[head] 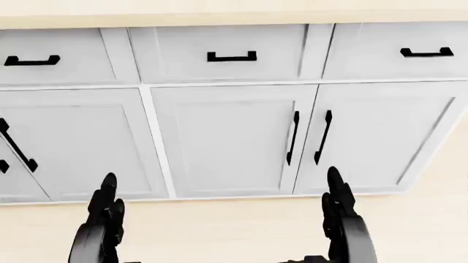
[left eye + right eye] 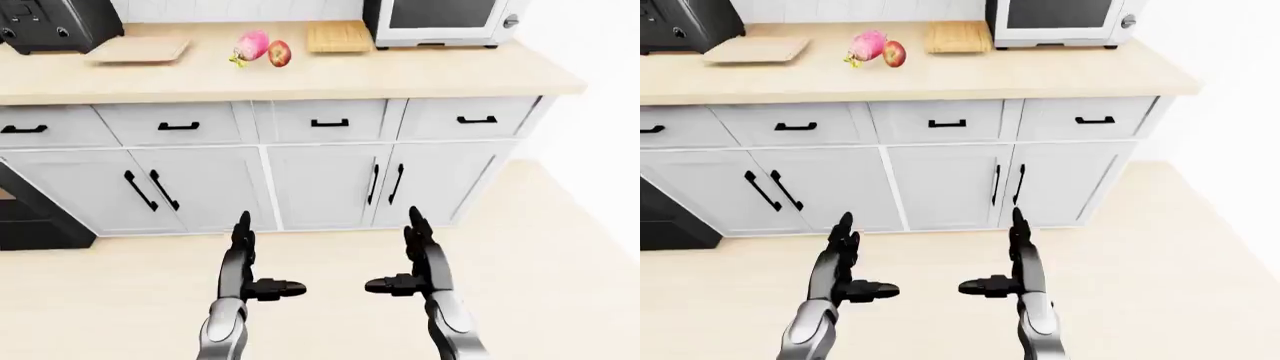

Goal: Place the radish and the peach on separate cutting boards.

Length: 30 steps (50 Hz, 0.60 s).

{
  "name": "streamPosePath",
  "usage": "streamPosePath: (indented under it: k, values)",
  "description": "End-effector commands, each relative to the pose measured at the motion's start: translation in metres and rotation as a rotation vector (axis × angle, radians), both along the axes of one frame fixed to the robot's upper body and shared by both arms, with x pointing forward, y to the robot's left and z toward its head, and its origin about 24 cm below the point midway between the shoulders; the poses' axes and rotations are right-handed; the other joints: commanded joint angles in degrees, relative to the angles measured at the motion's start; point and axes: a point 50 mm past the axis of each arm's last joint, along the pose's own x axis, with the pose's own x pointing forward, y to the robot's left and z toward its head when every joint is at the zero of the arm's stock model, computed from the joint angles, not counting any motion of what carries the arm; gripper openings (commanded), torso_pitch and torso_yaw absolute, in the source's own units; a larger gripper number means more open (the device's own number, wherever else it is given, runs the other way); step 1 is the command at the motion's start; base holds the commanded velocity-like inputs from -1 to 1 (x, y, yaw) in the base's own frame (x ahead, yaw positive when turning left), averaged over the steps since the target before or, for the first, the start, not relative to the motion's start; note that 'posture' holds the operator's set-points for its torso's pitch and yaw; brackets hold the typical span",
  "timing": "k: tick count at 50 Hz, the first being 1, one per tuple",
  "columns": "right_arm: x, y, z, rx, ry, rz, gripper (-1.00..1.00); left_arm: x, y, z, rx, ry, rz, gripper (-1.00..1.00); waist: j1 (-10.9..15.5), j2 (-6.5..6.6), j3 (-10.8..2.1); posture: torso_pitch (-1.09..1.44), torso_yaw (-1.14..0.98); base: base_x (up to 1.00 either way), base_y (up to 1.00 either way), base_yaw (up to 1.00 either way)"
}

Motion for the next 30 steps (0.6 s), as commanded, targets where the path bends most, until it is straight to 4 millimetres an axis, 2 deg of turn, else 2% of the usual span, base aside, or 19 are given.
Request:
streamPosePath:
  k: [1, 2, 3, 4, 5, 7, 9, 10, 12, 17, 20, 23, 27, 30]
  values:
    - [0.008, 0.004, 0.067, -0.038, -0.224, 0.025, 1.00, 0.009, -0.001, 0.045, 0.031, -0.171, -0.025, 1.00, -0.1, -0.45, -0.05, 0.00, 0.00, 0.00, 0.00, 0.00]
    - [0.009, 0.004, 0.078, -0.034, -0.236, 0.019, 1.00, 0.011, -0.001, 0.051, 0.040, -0.181, -0.027, 1.00, 0.2, -0.47, -2.33, 0.00, 0.00, 0.00, 0.00, 0.00]
    - [0.009, 0.004, 0.082, -0.039, -0.240, 0.018, 1.00, 0.011, -0.002, 0.056, 0.042, -0.185, -0.033, 1.00, 0.6, -0.20, -3.86, 0.00, 0.00, 0.00, 0.00, 0.00]
    - [0.009, 0.005, 0.086, -0.048, -0.251, 0.022, 1.00, 0.011, -0.003, 0.063, 0.045, -0.194, -0.037, 1.00, 0.7, 0.02, -2.12, 0.00, 0.00, 0.00, 0.00, 0.00]
    - [0.009, 0.006, 0.092, -0.050, -0.257, 0.025, 1.00, 0.012, -0.003, 0.068, 0.058, -0.194, -0.044, 1.00, 0.4, -0.42, -1.29, 0.00, 0.00, 0.00, 0.00, 0.00]
    - [0.011, 0.007, 0.106, -0.058, -0.277, 0.034, 1.00, 0.012, -0.003, 0.081, 0.068, -0.212, -0.049, 1.00, 0.5, -0.35, -3.96, 0.00, 0.00, 0.00, 0.00, 0.00]
    - [0.012, 0.010, 0.124, -0.065, -0.309, 0.048, 1.00, 0.013, -0.003, 0.093, 0.086, -0.222, -0.053, 1.00, 0.5, -0.39, -4.47, 0.00, 0.00, 0.00, 0.00, 0.00]
    - [0.013, 0.010, 0.139, -0.066, -0.328, 0.049, 1.00, 0.014, -0.003, 0.105, 0.091, -0.238, -0.058, 1.00, 0.5, -0.38, -4.62, 0.00, 0.00, 0.00, 0.00, 0.00]
    - [0.014, 0.013, 0.154, -0.073, -0.361, 0.060, 1.00, 0.017, -0.005, 0.119, 0.111, -0.248, -0.072, 1.00, 0.6, -0.31, -4.99, 0.00, 0.00, 0.00, 0.00, 0.00]
    - [0.020, 0.013, 0.198, -0.080, -0.451, 0.071, 1.00, 0.025, -0.008, 0.166, 0.169, -0.297, -0.108, 1.00, 0.6, -0.08, -5.09, 0.00, 0.00, 0.00, 0.00, 0.00]
    - [0.026, 0.014, 0.232, -0.097, -0.509, 0.082, 1.00, 0.035, -0.010, 0.202, 0.203, -0.341, -0.136, 1.00, 0.6, -0.07, -4.94, 0.00, 0.00, 0.00, 0.00, 0.00]
    - [0.032, 0.013, 0.245, -0.109, -0.539, 0.089, 1.00, 0.048, -0.009, 0.227, 0.232, -0.372, -0.139, 1.00, 0.6, -0.09, -4.60, 0.00, 0.00, 0.00, 0.00, 0.00]
    - [0.042, 0.012, 0.259, -0.128, -0.561, 0.100, 1.00, 0.061, -0.004, 0.249, 0.253, -0.395, -0.121, 1.00, 0.6, -0.14, -4.34, 0.00, 0.00, 0.00, 0.00, 0.00]
    - [0.051, 0.011, 0.282, -0.136, -0.599, 0.111, 1.00, 0.072, -0.001, 0.268, 0.264, -0.417, -0.114, 1.00, 0.5, -0.11, -4.26, 0.00, 0.00, 0.01, 0.00, 0.00]
